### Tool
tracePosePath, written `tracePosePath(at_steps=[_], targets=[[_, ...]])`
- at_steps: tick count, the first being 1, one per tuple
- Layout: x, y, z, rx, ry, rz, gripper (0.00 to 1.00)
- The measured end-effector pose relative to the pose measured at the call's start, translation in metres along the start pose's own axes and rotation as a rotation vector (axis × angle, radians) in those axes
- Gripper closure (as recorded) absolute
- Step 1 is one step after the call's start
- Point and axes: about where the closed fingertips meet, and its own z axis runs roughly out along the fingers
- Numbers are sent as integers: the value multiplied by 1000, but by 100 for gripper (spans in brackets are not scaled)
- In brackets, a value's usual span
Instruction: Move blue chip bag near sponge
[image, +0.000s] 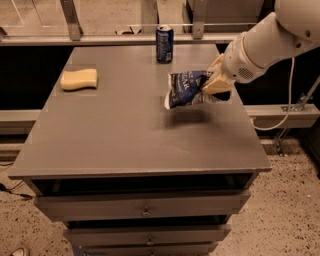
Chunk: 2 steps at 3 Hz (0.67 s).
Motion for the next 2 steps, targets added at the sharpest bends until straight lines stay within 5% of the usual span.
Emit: tracePosePath(at_steps=[2], targets=[[-21, -7, 22, 6, -49, 5, 100]])
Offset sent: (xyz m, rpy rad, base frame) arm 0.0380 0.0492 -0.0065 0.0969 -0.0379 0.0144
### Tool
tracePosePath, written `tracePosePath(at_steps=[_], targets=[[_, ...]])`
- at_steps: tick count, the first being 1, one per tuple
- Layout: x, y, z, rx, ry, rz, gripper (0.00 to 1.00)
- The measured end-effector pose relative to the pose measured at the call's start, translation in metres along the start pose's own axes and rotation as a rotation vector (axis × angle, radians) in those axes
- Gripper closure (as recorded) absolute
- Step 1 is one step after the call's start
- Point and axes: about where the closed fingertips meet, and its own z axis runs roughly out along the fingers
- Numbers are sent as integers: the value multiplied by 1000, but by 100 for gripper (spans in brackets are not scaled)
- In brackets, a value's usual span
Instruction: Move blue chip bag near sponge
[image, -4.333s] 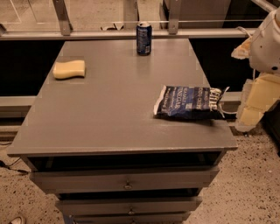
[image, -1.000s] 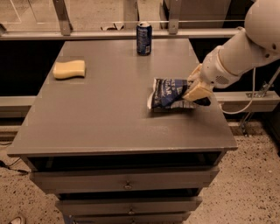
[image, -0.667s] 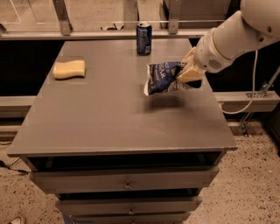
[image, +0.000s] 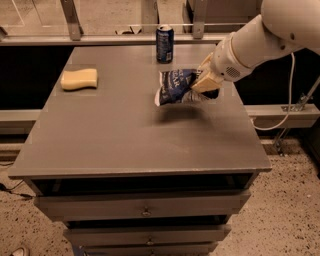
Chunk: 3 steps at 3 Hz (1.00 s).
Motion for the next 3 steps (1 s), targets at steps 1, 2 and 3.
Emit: tracePosePath(at_steps=[1, 2, 3], targets=[[-17, -15, 37, 1, -40, 16, 100], [-30, -25, 67, -2, -73, 39, 100], [-46, -32, 96, -10, -109, 57, 100]])
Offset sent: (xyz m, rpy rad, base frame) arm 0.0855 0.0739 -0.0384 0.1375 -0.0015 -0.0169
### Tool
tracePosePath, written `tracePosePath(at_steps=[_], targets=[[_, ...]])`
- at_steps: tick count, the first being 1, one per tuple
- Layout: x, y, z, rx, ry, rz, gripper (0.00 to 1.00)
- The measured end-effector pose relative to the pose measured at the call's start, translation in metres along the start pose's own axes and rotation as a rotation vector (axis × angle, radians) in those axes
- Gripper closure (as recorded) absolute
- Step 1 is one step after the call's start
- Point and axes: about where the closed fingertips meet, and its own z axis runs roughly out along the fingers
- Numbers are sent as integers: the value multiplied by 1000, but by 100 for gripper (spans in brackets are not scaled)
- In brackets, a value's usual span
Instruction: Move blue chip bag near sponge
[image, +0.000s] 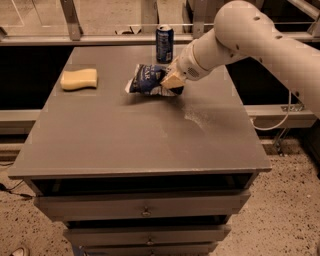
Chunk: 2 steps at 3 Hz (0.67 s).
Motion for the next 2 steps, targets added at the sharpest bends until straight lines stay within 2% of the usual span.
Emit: tracePosePath(at_steps=[1, 2], targets=[[-15, -5, 12, -1, -28, -1, 100], [-44, -9, 31, -13, -80, -15, 100]])
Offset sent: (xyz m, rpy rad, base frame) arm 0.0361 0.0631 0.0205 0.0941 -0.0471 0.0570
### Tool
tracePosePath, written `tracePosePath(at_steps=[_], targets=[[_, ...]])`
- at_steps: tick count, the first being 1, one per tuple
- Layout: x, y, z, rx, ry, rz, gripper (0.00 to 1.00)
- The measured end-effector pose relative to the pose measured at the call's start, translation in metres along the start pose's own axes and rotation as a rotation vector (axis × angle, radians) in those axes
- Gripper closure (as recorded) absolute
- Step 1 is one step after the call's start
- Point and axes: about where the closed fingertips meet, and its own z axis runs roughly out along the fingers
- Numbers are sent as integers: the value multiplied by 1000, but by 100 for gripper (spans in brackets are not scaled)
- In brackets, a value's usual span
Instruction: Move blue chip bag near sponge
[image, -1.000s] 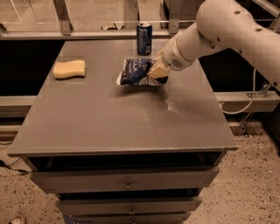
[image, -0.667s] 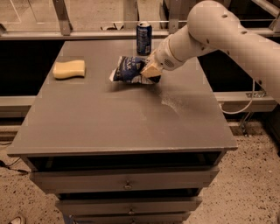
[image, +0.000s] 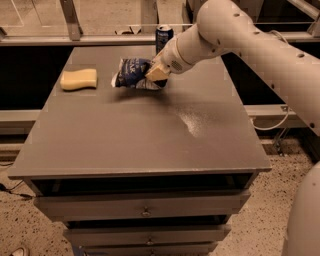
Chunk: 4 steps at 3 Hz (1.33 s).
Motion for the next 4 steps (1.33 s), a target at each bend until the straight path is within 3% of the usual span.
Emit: tracePosePath(at_steps=[3, 4], targets=[[-26, 3, 27, -27, -56, 5, 100], [-27, 7, 32, -40, -50, 20, 84]])
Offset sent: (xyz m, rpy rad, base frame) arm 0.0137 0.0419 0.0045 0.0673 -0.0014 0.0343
